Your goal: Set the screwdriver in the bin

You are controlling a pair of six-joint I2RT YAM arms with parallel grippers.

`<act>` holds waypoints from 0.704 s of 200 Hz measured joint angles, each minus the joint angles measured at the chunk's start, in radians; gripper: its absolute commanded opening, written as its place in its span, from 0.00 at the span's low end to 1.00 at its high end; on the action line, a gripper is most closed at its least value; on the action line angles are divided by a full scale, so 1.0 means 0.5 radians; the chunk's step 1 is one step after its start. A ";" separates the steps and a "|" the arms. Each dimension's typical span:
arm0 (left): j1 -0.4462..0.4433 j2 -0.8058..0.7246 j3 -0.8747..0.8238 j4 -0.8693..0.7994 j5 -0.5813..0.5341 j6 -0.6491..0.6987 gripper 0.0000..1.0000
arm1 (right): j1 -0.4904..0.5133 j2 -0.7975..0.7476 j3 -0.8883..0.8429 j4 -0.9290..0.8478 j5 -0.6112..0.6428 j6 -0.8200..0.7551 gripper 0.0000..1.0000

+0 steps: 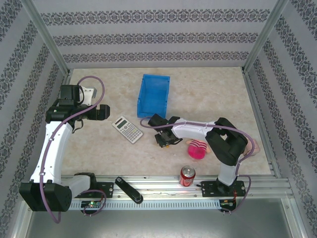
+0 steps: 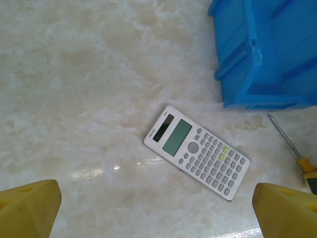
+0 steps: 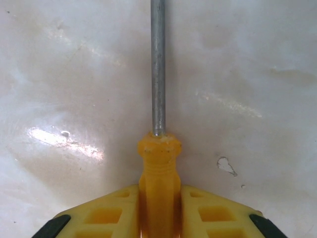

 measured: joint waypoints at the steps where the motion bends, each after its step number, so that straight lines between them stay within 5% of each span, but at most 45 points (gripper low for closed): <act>1: 0.000 0.000 0.000 0.001 0.000 0.000 0.99 | 0.000 0.000 0.000 0.000 -0.001 0.000 0.21; 141: 0.000 -0.031 -0.045 0.032 0.008 0.124 0.99 | 0.026 -0.240 -0.163 -0.069 -0.127 -0.105 0.18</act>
